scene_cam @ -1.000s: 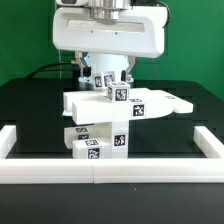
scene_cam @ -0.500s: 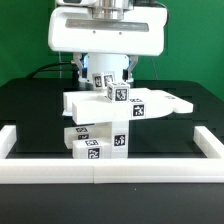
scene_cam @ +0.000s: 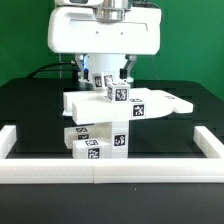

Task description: Assemble chair

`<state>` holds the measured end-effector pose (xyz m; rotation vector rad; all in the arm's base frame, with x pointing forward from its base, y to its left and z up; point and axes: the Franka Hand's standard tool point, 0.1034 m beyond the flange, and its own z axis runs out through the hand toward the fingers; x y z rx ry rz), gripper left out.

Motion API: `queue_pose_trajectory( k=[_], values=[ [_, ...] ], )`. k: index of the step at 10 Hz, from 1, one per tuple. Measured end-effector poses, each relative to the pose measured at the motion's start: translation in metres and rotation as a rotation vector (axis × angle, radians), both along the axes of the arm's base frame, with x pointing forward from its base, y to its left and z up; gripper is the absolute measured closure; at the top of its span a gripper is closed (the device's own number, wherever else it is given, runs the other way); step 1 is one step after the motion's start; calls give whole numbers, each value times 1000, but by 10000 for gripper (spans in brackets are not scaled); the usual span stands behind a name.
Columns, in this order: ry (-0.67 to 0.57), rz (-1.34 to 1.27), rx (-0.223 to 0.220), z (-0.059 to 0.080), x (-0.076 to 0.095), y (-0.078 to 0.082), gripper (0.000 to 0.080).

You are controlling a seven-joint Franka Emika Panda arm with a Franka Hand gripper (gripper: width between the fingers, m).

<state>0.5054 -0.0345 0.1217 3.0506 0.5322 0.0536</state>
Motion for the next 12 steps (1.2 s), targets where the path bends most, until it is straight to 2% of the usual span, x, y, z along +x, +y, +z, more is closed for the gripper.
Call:
queue_pose_trajectory(
  k=[1, 3, 4, 5, 8, 12],
  values=[
    [0, -2, 0, 0, 0, 0, 151],
    [1, -3, 0, 0, 0, -1, 399],
    [1, -3, 0, 0, 0, -1, 399],
    [0, -15, 0, 0, 0, -1, 514],
    [-2, -86, 4, -1, 0, -1, 514],
    [-12, -337, 15, -1, 0, 0, 513]
  ],
)
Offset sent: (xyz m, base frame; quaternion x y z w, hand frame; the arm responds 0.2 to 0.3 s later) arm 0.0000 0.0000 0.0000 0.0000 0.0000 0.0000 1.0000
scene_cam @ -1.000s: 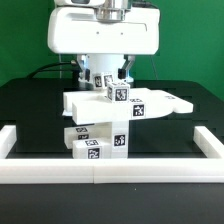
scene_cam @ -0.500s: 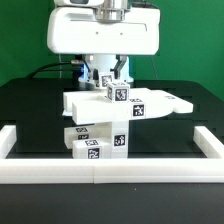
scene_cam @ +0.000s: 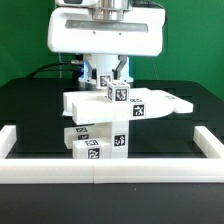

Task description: Assemble chair

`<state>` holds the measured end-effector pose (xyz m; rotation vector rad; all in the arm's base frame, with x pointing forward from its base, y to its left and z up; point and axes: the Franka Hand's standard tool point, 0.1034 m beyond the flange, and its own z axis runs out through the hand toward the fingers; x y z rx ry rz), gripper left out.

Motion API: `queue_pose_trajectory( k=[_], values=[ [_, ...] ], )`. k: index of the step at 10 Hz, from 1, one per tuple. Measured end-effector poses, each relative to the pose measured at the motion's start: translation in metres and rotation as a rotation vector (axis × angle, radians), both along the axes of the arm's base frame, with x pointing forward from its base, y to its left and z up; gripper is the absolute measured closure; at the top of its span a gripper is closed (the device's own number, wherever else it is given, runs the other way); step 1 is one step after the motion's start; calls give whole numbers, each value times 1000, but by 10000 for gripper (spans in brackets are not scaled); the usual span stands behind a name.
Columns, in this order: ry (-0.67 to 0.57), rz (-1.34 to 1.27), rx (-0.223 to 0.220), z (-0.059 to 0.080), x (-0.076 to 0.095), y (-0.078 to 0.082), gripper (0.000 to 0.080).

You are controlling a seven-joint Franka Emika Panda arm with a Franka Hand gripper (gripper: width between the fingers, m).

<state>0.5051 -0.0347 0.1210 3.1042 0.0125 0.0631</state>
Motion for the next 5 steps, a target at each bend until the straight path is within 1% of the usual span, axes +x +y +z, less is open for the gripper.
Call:
queue_pose_trajectory(
  k=[2, 5],
  values=[
    [-4, -109, 5, 0, 0, 0, 512],
    [-12, -344, 16, 0, 0, 1, 512]
  ],
)
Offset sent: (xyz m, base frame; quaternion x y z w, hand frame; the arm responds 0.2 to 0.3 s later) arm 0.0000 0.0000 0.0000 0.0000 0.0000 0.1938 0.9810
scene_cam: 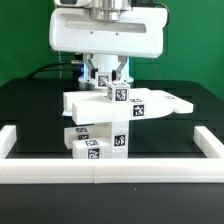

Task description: Assemble chair

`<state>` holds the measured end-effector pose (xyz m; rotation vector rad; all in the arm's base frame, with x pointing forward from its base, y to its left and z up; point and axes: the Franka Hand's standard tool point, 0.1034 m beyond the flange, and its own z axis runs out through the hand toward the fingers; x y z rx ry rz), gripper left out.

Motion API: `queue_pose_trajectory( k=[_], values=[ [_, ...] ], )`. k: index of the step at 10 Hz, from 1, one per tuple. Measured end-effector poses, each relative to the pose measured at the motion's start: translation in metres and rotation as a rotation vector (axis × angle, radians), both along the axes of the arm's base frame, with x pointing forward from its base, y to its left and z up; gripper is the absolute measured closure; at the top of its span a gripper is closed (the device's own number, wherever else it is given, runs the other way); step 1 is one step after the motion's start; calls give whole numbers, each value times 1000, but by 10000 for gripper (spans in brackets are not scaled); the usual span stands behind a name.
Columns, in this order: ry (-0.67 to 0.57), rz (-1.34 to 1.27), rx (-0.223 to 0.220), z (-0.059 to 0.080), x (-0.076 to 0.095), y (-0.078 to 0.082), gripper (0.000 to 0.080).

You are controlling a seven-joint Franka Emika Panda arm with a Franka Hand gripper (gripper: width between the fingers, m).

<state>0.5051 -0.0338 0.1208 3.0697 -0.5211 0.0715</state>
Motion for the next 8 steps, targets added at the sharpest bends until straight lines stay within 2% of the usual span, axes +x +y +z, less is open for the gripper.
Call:
queue_pose_trajectory(
  k=[5, 8],
  values=[
    [-12, -319, 22, 0, 0, 3, 512],
    [-12, -339, 22, 0, 0, 3, 507]
  ],
)
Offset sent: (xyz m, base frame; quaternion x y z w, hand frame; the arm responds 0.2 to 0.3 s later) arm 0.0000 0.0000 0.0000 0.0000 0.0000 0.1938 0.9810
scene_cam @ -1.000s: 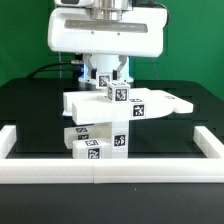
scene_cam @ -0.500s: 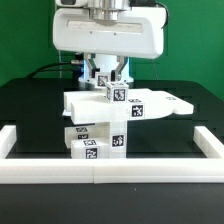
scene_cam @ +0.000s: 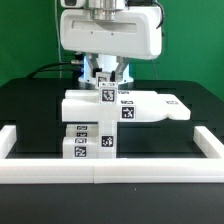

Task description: Assemble chair

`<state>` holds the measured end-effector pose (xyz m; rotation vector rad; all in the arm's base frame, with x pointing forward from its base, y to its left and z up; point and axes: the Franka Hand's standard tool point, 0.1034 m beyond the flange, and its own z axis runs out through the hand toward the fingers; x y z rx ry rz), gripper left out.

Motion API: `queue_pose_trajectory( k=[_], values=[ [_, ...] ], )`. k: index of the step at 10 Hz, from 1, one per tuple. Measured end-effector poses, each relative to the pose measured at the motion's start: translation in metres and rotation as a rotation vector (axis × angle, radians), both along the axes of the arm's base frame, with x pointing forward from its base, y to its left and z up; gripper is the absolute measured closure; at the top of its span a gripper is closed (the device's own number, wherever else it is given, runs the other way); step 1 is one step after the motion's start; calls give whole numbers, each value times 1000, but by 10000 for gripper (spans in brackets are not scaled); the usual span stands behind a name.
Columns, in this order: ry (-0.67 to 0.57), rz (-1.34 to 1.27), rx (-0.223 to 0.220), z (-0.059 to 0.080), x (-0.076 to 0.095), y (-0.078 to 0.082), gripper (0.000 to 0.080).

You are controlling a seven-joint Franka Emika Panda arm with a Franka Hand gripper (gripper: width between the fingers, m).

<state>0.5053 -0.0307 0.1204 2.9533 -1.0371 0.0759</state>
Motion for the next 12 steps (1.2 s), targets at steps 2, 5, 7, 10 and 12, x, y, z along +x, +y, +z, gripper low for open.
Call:
queue_pose_trajectory(
  k=[2, 5, 7, 10, 12],
  values=[
    [-3, 65, -6, 0, 0, 1, 281],
    [-2, 343, -15, 2, -1, 5, 158],
    [3, 525, -24, 2, -1, 5, 151],
    [10, 771, -35, 2, -1, 2, 150],
    [16, 952, -46, 2, -1, 1, 150]
  ],
)
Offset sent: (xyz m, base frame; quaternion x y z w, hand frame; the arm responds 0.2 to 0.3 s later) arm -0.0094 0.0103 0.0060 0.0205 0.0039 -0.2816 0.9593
